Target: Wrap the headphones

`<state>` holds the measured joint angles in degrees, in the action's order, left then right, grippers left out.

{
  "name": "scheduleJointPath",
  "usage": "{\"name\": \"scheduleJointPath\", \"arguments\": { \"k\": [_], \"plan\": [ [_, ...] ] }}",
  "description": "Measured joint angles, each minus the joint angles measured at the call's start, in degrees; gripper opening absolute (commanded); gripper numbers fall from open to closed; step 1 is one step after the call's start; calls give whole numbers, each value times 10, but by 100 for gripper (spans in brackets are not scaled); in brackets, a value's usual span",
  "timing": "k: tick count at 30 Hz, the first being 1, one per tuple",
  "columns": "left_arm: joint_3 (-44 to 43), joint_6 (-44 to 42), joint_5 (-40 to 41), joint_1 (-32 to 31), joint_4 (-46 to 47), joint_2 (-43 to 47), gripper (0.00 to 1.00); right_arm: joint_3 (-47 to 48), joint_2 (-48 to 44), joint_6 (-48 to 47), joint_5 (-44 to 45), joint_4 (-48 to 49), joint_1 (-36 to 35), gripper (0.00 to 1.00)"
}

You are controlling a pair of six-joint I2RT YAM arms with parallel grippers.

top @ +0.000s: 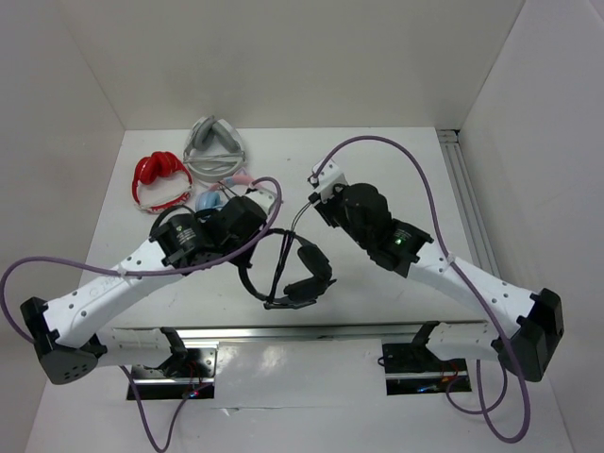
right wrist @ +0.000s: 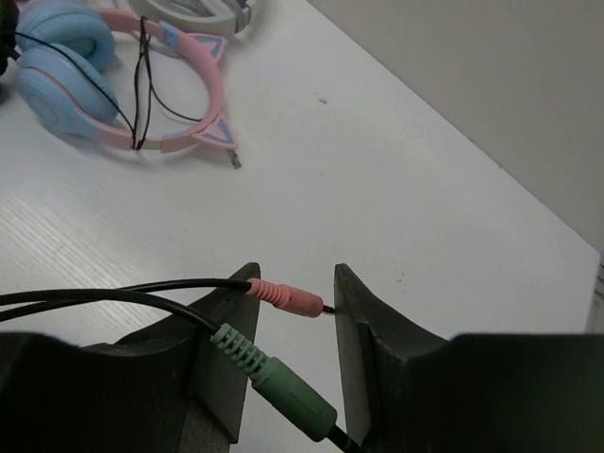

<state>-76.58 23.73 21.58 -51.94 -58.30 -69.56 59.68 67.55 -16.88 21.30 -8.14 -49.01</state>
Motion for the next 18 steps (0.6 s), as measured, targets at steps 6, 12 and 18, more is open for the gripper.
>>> {"name": "scheduleJointPath", "arguments": {
  "k": [6,12,18],
  "plan": [
    [-29,0,0,0,-23,12,0,-24,11,10,-90,26,37,32],
    [-95,-5,5,0,-54,7,0,-52,31,32,-144,66,46,33],
    [-182,-14,12,0,-79,-23,0,-68,41,64,-185,88,87,44]
  ]
}}
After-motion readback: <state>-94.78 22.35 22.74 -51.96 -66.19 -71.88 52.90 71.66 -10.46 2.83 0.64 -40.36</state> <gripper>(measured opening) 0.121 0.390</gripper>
